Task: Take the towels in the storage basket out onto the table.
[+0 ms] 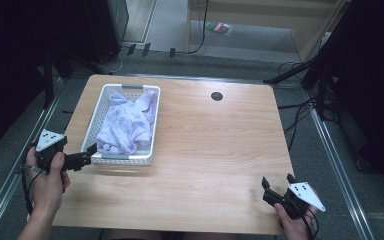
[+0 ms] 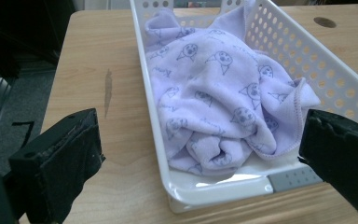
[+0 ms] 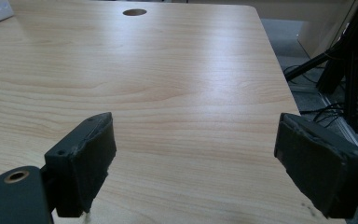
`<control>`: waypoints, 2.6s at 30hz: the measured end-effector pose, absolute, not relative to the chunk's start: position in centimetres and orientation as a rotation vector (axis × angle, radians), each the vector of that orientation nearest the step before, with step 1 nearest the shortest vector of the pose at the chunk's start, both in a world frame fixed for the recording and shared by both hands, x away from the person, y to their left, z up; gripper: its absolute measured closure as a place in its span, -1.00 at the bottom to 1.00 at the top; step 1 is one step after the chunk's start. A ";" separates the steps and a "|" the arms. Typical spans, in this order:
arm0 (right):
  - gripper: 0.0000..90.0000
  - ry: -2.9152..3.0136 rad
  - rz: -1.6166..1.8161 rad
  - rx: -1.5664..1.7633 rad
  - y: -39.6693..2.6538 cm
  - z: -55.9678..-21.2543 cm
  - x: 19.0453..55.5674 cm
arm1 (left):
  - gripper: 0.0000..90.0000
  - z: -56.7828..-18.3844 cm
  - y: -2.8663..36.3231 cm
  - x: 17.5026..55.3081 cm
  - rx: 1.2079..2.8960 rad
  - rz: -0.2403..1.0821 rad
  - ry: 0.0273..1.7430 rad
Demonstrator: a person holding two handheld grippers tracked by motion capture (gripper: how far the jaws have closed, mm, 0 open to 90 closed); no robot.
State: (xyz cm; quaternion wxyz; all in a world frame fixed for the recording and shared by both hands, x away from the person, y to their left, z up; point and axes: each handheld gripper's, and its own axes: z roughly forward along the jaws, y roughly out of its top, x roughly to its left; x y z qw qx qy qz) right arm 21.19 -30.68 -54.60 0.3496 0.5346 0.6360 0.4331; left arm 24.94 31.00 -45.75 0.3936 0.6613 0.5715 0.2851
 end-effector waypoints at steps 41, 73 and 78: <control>-0.72 1.641 1.128 1.381 -30.7 -54.6 21.1 | -1.00 -43.0 25.6 36.0 2.129 0.457 1.506; -0.72 1.641 1.131 1.381 -30.7 -54.6 21.1 | -1.00 -47.8 22.5 42.5 2.141 0.241 1.737; -0.72 1.641 1.131 1.382 -30.7 -54.6 21.1 | -1.00 -48.8 22.1 43.1 2.142 0.225 1.777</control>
